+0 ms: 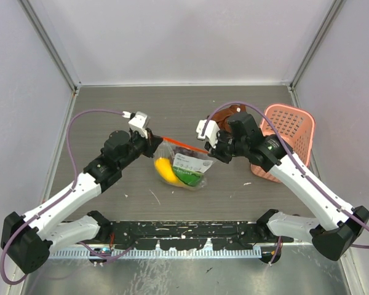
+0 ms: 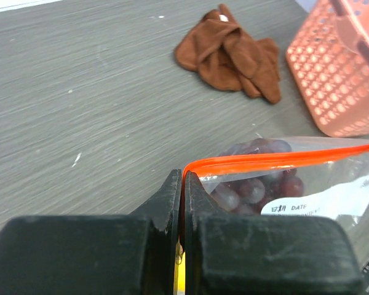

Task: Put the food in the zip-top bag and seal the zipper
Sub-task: Zip the zipper food storage bag at the center of the board, then place the zipper food storage bag at the center of the board.

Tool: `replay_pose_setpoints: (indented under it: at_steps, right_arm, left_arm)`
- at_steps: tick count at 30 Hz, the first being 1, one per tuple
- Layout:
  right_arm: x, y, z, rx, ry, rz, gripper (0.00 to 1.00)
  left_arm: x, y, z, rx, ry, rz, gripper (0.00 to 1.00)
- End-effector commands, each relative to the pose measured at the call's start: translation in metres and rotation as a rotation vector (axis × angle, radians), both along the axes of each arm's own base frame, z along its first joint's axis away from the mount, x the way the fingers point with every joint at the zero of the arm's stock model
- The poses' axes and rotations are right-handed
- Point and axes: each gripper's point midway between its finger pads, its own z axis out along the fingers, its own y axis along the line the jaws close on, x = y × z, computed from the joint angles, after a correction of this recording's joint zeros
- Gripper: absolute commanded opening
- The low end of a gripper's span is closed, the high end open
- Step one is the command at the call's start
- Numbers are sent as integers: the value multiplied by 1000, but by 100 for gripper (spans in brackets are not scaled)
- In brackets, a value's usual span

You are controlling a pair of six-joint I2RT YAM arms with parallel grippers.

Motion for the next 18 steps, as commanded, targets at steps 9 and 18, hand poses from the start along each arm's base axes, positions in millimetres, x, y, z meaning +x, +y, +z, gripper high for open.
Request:
replay_pose_setpoints:
  at_steps: [9, 18]
  right_arm:
    - [3, -34, 5, -51, -29, -162, 1]
    - [39, -26, 16, -78, -108, -173, 1]
  left_arm:
    - [31, 71, 31, -46, -21, 394, 0]
    - [51, 47, 49, -70, -21, 316, 0]
